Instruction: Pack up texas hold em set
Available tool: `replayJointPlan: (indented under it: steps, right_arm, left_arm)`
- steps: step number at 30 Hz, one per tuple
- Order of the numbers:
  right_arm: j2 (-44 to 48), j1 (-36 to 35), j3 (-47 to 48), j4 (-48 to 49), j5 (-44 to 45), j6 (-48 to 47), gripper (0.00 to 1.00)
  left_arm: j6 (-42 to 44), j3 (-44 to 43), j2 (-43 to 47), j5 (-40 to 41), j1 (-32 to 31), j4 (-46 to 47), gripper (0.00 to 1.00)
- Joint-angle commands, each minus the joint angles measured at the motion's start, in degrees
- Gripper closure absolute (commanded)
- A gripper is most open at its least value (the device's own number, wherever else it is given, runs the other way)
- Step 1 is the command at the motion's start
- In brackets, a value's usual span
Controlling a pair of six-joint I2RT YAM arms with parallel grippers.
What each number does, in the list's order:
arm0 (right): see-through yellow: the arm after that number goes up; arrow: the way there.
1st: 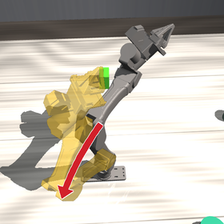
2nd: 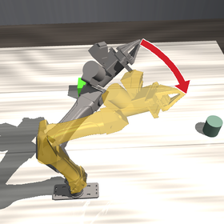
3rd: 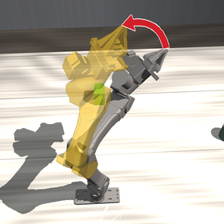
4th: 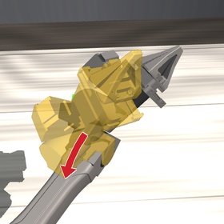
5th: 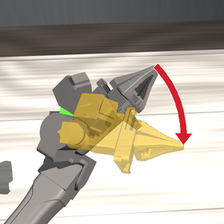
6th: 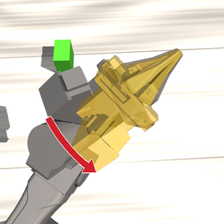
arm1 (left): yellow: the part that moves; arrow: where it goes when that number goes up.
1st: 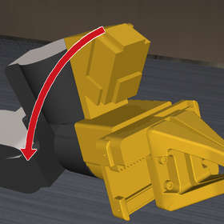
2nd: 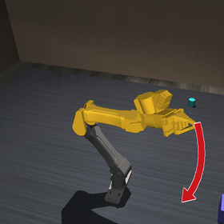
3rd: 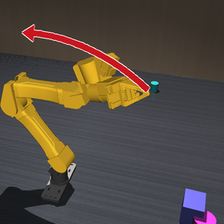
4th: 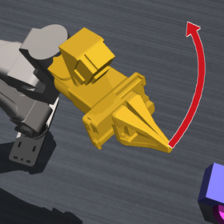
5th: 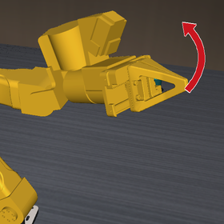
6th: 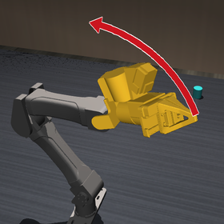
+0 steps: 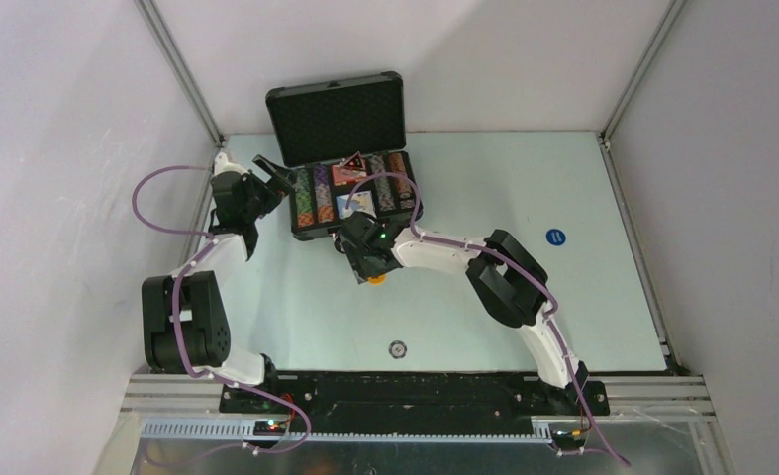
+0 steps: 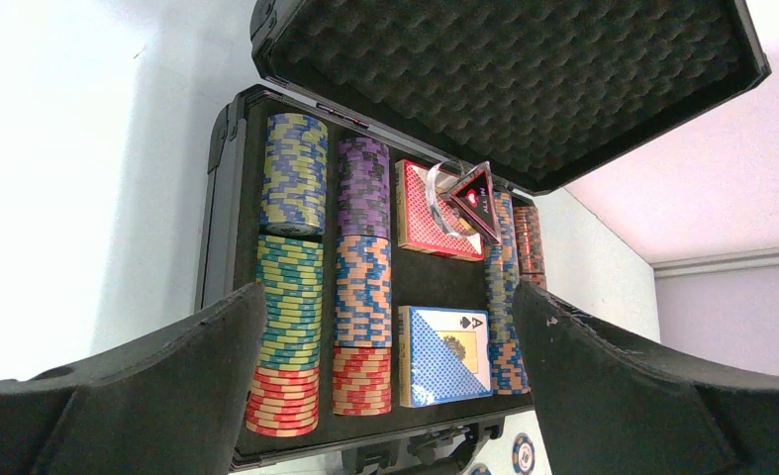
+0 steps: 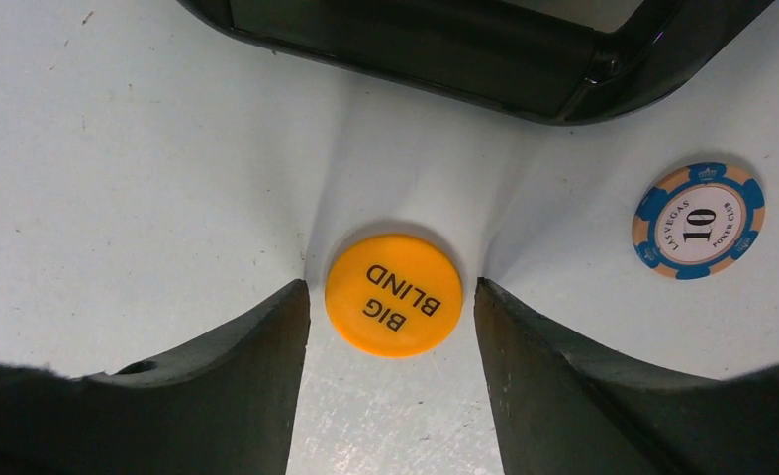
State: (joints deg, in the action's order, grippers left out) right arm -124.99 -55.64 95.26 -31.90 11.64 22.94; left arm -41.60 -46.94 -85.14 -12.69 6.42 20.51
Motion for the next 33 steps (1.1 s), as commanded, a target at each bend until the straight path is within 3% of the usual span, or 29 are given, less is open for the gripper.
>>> replayJointPlan:
  steps: [1,14,22,31,33]
  right_arm:
    - [-1.7,0.3,1.4,-0.6,-0.3,0.9,0.37]
    - [-2.2,-0.1,3.0,-2.5,3.0,-1.0,0.51]
    - [-1.1,1.1,7.5,-2.5,3.9,-3.7,0.51]
    - [-3.0,4.4,20.3,-6.1,3.0,-7.1,0.50]
    - [-1.9,5.1,18.5,-5.8,3.2,-6.4,0.48]
  left_arm:
    - [-0.3,-0.1,0.1,-0.9,0.4,2.2,0.02]
    - [-0.5,-0.1,-0.1,-1.1,0.4,2.4,0.02]
    - [-0.6,0.0,-0.1,-1.1,0.4,2.5,0.02]
    - [-0.5,0.0,0.0,-1.1,0.4,2.5,0.02]
    - [-0.5,0.0,0.0,-1.1,0.4,2.5,0.02]
